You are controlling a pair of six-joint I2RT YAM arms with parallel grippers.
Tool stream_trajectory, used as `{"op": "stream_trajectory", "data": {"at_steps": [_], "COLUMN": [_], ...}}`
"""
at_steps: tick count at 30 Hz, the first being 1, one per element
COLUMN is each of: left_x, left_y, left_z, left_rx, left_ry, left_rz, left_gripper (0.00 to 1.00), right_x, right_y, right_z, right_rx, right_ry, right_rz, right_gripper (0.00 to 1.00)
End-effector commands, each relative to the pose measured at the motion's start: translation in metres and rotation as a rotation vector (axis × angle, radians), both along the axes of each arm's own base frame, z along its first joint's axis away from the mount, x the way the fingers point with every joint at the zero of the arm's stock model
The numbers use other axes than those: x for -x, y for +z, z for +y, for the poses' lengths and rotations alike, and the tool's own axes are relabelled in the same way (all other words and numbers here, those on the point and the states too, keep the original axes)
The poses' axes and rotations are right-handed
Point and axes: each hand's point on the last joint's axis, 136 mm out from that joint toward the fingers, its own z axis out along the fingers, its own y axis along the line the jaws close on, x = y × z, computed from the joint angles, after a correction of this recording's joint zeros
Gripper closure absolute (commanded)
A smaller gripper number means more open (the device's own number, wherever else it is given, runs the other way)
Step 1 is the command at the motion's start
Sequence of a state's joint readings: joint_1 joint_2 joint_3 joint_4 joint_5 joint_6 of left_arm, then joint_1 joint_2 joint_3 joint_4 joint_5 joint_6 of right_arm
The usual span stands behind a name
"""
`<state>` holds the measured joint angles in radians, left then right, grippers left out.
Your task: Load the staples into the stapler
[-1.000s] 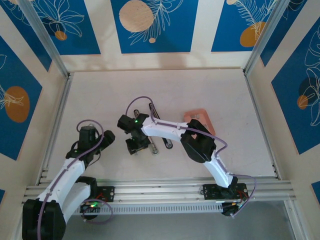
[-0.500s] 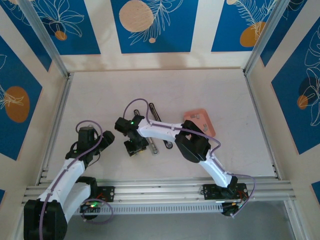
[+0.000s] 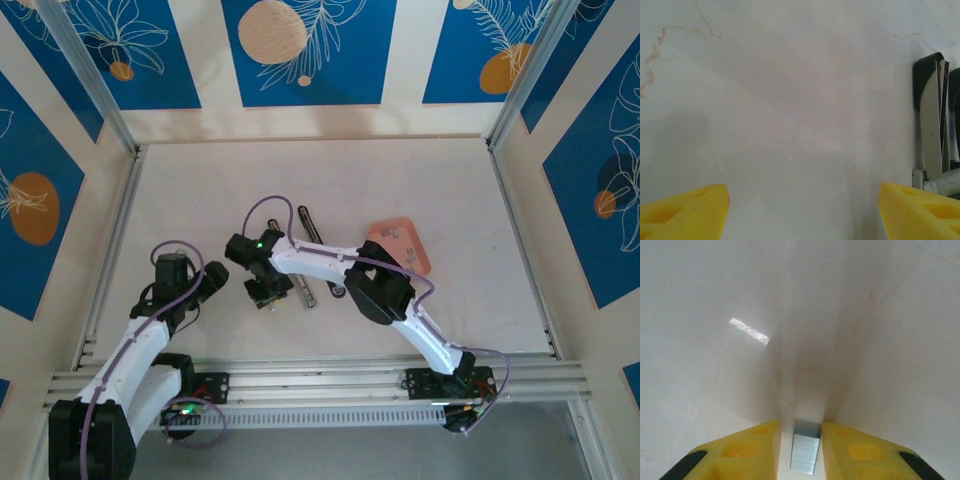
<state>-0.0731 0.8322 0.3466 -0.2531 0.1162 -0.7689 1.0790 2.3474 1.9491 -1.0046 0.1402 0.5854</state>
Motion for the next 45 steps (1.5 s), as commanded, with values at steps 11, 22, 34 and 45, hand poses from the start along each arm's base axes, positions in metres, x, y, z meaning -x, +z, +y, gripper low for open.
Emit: {"op": "stream_trajectory", "data": {"at_steps": [11, 22, 34, 45], "left_x": [0.004, -0.001, -0.023, -0.041], "left_y": [-0.001, 0.016, 0.045, 0.038], "left_z": [0.004, -0.009, -0.041, -0.098], "left_rx": [-0.008, 0.015, 0.072, 0.017], "left_ry": [-0.006, -0.088, -0.188, -0.366], "left_rz": [0.013, -0.055, -0.208, -0.234], "left_gripper": [0.22, 0.23, 0.24, 0.22], "right_x": [0.018, 0.002, -0.030, -0.037], "right_y": [-0.015, 0.012, 0.094, 0.094], "right_z": [-0.015, -0.008, -0.050, -0.094], "right_rx": [0.135, 0.016, -0.216, -0.241], "right_ry": [0.025, 0.007, -0.076, -0.079], "right_rz": [0.028, -0.081, -0.305, -0.384], "right_gripper": [0.73, 0.82, 0.83, 0.82]}}
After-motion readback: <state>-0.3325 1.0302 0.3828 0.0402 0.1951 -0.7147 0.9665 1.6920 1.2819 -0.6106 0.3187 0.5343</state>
